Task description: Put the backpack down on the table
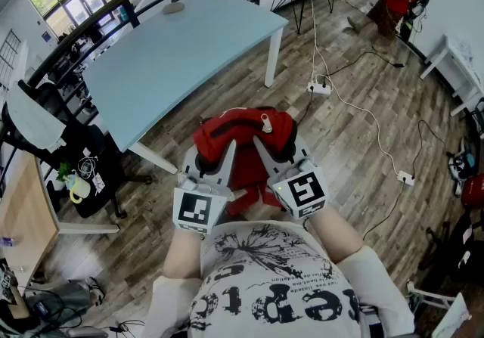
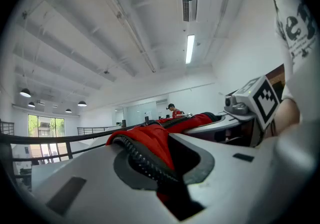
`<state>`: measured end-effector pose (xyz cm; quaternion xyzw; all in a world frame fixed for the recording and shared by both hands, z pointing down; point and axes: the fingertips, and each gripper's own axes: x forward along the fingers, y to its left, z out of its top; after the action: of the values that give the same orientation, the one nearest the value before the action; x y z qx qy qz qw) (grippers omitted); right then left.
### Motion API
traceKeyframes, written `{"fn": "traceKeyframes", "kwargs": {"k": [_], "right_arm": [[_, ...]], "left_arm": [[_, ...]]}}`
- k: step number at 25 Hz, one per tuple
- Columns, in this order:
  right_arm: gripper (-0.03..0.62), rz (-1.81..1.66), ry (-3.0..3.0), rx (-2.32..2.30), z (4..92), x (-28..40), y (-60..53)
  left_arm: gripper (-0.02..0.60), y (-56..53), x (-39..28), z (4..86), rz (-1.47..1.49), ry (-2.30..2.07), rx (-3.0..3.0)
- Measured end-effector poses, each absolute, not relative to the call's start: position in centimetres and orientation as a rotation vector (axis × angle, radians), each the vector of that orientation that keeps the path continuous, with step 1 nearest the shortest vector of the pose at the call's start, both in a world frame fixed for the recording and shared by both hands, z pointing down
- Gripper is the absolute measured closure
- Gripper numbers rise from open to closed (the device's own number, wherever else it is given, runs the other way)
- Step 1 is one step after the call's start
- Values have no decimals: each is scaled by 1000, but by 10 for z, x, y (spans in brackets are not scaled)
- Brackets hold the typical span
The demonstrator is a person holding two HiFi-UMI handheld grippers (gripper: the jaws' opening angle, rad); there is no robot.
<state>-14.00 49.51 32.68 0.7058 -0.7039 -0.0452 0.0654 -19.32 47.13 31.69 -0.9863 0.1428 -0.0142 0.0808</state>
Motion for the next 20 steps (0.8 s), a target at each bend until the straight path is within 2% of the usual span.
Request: {"fn": "traceKeyframes", "kwargs": {"k": [13, 20], "right_arm": [[523, -107, -2137, 2128, 332, -150, 499], [522, -90, -2130, 2117, 340, -134, 472]], "left_arm": [[517, 476, -203, 320, -49, 437, -2952], [517, 450, -187, 328, -70, 445, -2963]]}}
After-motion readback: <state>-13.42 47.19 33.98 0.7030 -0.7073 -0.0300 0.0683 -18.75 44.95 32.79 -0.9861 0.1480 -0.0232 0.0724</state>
